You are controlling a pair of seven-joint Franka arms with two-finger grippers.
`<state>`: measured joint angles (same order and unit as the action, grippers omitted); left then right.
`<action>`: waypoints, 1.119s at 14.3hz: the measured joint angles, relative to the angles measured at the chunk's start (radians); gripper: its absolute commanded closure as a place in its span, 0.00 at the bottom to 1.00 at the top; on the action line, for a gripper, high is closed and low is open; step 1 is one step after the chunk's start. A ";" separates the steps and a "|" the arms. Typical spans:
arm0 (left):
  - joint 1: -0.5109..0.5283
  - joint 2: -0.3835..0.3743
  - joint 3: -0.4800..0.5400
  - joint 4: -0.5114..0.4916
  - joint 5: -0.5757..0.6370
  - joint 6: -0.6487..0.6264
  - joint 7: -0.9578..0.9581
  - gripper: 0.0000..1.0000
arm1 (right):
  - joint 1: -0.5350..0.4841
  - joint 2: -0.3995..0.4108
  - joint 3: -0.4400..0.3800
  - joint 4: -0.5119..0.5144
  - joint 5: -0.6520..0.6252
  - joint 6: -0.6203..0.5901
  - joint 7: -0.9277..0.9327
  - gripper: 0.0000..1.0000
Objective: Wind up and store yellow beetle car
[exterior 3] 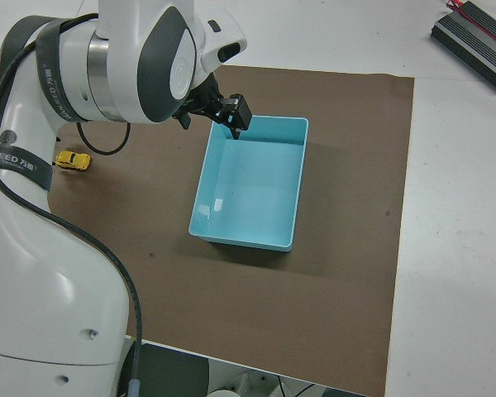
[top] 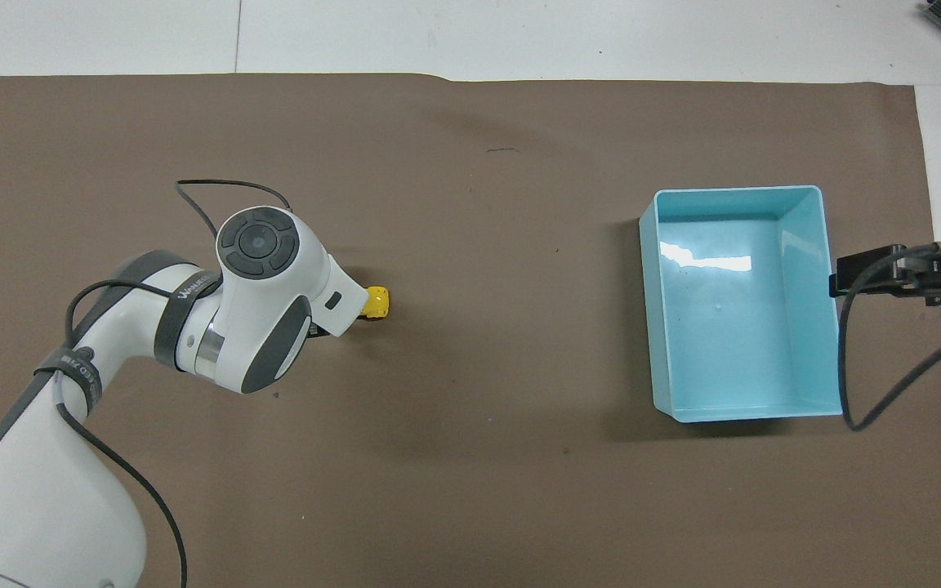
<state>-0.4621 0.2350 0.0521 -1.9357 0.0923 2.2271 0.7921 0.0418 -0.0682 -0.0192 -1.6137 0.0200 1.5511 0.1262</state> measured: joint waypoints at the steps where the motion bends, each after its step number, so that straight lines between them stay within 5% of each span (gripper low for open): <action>1: 0.003 -0.009 0.002 0.009 0.000 -0.023 -0.063 0.00 | 0.000 0.000 0.000 0.000 0.000 0.000 0.000 0.00; 9: 0.087 -0.027 0.007 0.156 0.001 -0.218 -0.602 0.00 | 0.000 0.000 0.000 -0.002 0.000 -0.001 -0.002 0.00; 16: 0.208 -0.125 0.010 0.273 -0.011 -0.421 -0.649 0.00 | 0.004 -0.003 0.002 -0.007 0.000 -0.001 -0.187 0.00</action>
<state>-0.2542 0.1104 0.0624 -1.6625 0.0809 1.8059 0.1429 0.0460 -0.0716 -0.0171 -1.6208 0.0201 1.5498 -0.0606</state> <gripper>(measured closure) 0.000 0.000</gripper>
